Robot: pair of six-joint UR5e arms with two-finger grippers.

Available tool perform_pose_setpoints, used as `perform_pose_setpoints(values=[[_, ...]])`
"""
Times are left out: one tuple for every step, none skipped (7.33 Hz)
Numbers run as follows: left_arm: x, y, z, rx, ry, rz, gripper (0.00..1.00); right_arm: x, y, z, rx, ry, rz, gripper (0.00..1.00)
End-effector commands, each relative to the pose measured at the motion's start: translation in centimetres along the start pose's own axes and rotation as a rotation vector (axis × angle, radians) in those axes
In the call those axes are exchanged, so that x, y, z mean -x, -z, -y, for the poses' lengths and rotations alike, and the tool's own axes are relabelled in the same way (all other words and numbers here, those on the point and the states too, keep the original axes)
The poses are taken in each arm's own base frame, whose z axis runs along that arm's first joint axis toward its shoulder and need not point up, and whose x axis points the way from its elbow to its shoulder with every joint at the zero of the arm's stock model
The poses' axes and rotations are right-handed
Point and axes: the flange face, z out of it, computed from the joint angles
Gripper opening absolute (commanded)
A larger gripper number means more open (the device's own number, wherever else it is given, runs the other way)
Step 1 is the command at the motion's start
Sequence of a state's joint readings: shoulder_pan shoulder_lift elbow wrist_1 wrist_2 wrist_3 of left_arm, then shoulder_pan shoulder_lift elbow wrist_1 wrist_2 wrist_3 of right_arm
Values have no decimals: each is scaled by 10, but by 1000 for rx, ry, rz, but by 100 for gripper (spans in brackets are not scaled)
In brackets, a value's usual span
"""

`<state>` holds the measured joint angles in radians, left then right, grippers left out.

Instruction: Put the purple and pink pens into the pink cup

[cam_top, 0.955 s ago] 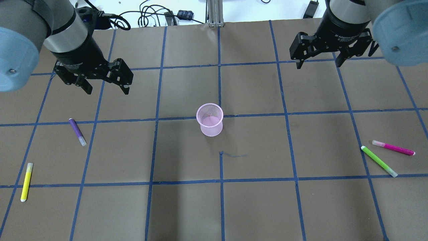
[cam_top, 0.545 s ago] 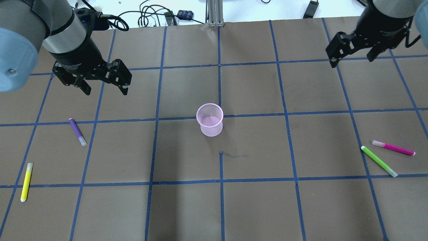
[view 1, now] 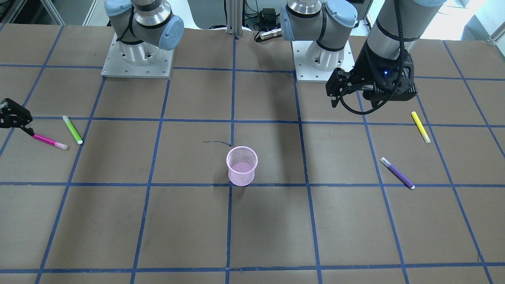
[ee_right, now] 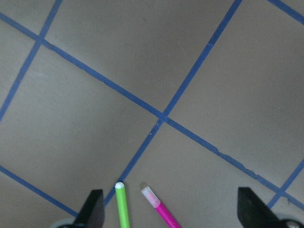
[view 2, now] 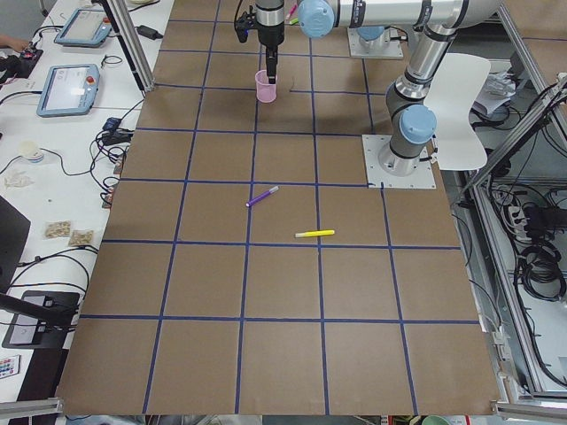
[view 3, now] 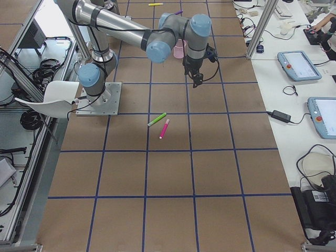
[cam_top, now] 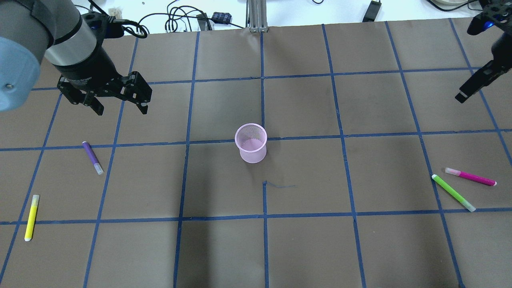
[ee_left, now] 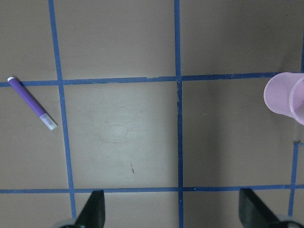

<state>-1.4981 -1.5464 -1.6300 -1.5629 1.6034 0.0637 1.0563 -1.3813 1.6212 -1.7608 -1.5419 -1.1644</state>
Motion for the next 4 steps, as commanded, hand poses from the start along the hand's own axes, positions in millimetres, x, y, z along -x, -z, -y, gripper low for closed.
perform_pose_setpoints(values=[[47,-7,13,6,95,-11,100,-66,-54,-58,-16,256,72,100],[78,-23,27,9,164,-55,100,-87,-85,-88,-101,355,110,100],[98,-31,34,-3,199,-73,100,-102,-113,-101,-196,504,95,100],[124,-40,44,-34,242,-59,100,-115,-142,-125,-288,586,115,100]])
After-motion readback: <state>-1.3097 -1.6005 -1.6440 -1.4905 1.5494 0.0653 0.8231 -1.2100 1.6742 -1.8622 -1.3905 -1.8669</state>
